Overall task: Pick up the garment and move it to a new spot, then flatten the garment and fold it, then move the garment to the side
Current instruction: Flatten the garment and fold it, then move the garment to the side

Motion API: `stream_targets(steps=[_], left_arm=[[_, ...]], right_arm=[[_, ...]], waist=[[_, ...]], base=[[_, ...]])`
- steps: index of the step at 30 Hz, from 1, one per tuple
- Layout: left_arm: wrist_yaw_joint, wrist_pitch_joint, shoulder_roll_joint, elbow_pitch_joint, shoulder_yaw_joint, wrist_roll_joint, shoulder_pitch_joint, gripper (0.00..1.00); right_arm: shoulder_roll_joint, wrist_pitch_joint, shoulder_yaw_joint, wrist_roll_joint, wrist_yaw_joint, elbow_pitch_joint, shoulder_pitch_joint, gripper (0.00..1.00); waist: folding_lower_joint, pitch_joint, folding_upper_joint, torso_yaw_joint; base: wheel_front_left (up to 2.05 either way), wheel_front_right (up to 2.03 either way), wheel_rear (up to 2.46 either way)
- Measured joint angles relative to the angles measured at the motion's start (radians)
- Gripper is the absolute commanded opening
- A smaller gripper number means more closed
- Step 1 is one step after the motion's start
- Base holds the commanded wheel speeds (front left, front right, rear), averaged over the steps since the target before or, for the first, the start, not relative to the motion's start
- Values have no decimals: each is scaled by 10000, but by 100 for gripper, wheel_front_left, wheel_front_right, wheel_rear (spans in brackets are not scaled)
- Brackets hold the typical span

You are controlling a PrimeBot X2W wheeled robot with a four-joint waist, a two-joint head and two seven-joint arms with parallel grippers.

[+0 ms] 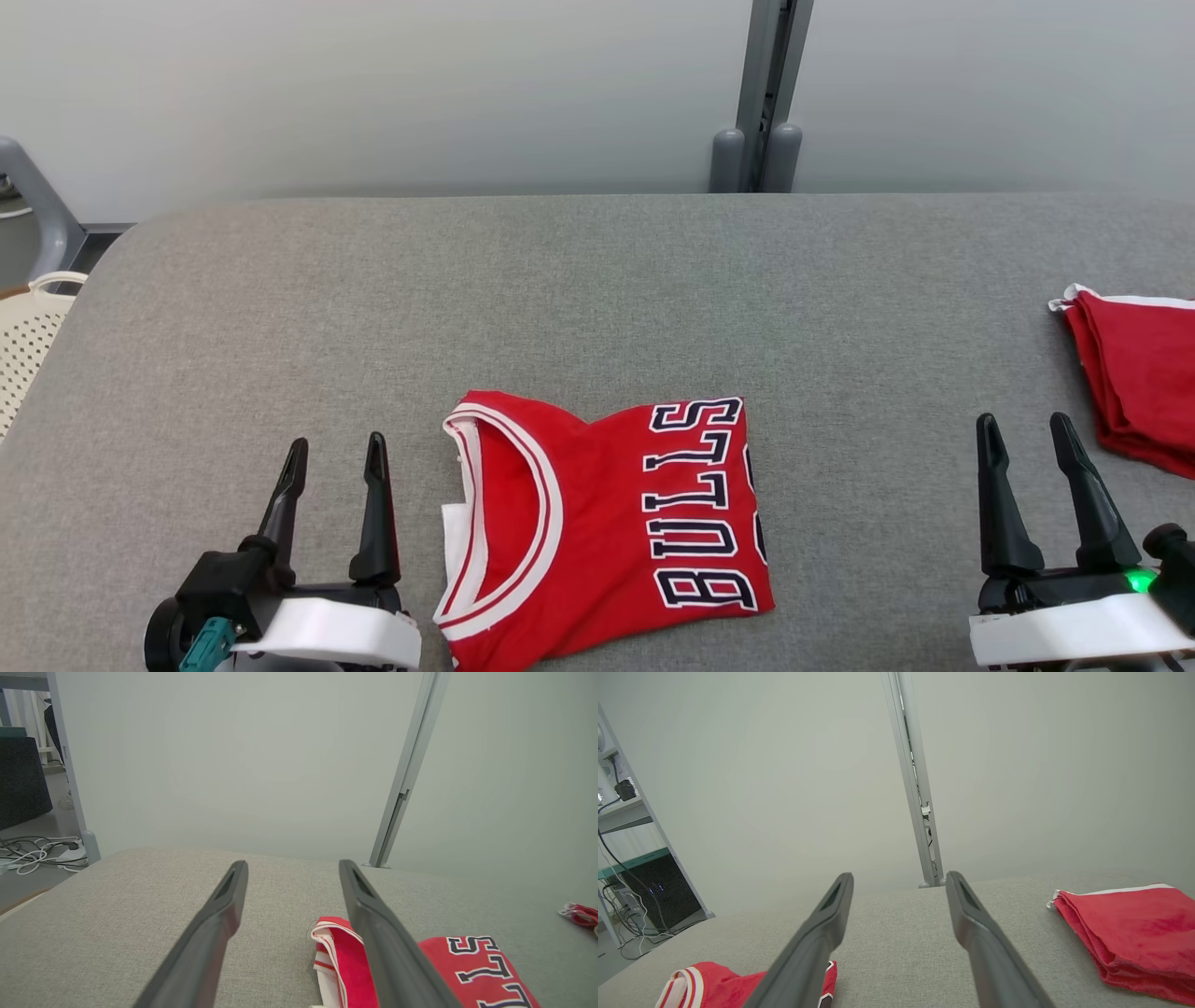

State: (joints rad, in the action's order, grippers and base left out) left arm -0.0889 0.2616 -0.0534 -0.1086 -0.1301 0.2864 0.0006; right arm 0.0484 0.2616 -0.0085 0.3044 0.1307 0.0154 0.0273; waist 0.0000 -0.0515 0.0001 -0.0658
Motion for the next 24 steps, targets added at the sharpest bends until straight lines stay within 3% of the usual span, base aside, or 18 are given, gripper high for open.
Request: stream_targets(steps=[24], left_arm=[[173,0,10,-543,173,-134,194,100]], right_arm=[[0,0,171,63,0,330,46,100]], waist=[[0,397,0,94]], base=[[0,0,0]])
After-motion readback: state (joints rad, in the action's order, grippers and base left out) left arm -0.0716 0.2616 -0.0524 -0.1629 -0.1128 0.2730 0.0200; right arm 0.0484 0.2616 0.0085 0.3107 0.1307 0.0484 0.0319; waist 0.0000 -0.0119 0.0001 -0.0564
